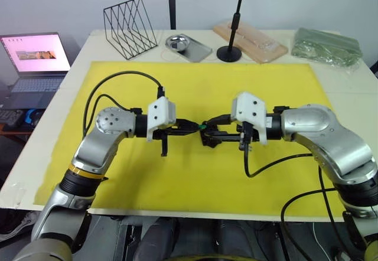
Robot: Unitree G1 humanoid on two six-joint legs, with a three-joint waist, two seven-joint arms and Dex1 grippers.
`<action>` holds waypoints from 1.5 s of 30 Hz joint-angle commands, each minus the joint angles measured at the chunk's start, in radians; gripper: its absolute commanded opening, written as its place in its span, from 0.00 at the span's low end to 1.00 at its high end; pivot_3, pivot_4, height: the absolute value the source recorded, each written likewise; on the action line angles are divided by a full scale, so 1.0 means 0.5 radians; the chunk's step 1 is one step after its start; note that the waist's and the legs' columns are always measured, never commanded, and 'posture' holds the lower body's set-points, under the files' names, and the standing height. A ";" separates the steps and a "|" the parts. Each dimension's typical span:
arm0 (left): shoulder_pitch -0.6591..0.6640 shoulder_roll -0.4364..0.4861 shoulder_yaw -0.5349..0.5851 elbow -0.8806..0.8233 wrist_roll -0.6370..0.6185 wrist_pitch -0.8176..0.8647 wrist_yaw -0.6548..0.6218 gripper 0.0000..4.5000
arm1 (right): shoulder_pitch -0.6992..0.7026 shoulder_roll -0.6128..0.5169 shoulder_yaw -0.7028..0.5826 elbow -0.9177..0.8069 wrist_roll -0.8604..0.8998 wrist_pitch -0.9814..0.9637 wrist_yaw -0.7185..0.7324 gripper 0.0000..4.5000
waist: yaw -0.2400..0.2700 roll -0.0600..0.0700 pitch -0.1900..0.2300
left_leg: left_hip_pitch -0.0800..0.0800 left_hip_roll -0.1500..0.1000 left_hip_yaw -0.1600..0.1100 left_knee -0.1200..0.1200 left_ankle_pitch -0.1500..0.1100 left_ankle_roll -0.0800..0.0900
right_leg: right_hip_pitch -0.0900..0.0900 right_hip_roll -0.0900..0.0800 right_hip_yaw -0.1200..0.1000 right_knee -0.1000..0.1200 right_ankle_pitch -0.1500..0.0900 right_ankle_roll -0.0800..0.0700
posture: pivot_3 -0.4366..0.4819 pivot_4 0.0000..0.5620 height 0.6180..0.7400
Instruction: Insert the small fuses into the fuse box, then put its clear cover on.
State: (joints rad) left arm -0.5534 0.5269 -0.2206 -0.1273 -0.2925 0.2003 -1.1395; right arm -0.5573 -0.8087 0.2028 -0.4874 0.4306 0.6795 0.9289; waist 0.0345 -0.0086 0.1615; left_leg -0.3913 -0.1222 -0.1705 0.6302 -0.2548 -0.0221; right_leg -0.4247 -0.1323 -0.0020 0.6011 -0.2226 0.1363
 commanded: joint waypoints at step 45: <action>0.700 -0.348 0.043 0.136 0.119 -0.543 0.428 1.00 | -0.196 0.028 0.084 0.705 -0.257 -0.533 0.626 0.00 | -0.044 0.003 -0.002 | 0.003 0.000 0.000 0.003 0.002 -0.002 | 0.000 -0.001 0.001 0.009 0.003 -0.002 | 0.48 0.27 1.00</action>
State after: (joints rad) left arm -0.2030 0.3745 -0.1856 -0.0732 -0.2497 -0.0266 -0.9486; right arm -0.6309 -0.8030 0.2498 -0.1299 0.3143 0.4344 1.2349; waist 0.0126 -0.0071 0.1605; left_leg -0.3897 -0.1224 -0.1702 0.6316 -0.2539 -0.0232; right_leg -0.4247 -0.1328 -0.0015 0.6057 -0.2213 0.1351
